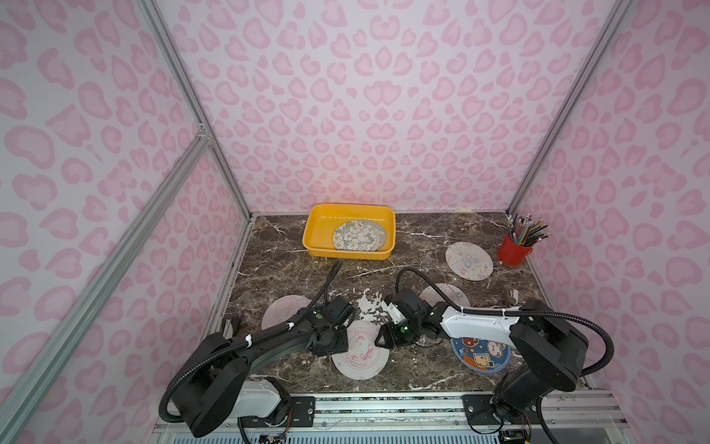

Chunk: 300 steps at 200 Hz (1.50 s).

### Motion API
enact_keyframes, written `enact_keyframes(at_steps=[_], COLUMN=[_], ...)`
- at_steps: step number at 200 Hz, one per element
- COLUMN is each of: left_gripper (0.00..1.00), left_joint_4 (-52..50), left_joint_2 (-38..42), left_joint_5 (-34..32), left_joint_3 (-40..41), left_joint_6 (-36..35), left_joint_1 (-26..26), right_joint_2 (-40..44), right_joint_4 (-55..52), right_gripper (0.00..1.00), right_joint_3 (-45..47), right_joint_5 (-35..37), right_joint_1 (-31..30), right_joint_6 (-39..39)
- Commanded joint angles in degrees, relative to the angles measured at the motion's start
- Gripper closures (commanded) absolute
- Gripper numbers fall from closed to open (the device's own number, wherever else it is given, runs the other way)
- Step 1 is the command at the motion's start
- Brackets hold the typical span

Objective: Put the coasters into the storage box
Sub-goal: Pick up the coaster from the center of the board.

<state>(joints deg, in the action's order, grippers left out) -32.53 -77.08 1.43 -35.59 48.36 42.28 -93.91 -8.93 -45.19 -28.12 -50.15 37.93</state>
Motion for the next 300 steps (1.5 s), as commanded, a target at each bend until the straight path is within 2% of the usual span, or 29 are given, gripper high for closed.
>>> enact_keyframes(at_steps=[1,66,71,105,170,254,300], left_gripper=[0.53,0.64,0.69,0.80,0.98,0.98,0.98], left_joint_4=[3.94,3.92,3.67,1.66,-2.69,-7.73,-8.78], left_joint_2=[-0.86,-0.69,-0.47,0.76,2.36,1.86,-2.42], left_joint_5=[3.52,3.65,3.42,1.87,-0.72,-0.05,2.65], left_joint_3=[1.11,1.19,1.13,0.97,-2.96,-18.56,-30.23], left_joint_6=[-0.46,-0.54,-0.44,0.02,-2.66,-11.25,-16.76], left_joint_1=[-0.10,-0.14,-0.15,-0.16,-0.18,-3.37,-7.54], right_joint_2=[-1.12,-1.36,-1.29,-1.11,1.67,5.04,5.57], right_joint_4=[-3.32,-3.46,-3.46,-3.29,-2.81,-2.16,-1.47], right_gripper=[0.41,0.42,0.42,0.42,0.38,0.32,0.31], right_joint_3=[0.15,0.01,-0.02,0.15,1.15,1.87,1.55], right_joint_5=[1.32,1.43,1.41,1.49,1.10,-1.05,-2.62], right_joint_1=[-0.29,-0.38,-0.38,-0.27,2.67,8.60,10.65], right_joint_6=[0.37,0.39,0.38,0.38,-0.79,-3.65,-4.79])
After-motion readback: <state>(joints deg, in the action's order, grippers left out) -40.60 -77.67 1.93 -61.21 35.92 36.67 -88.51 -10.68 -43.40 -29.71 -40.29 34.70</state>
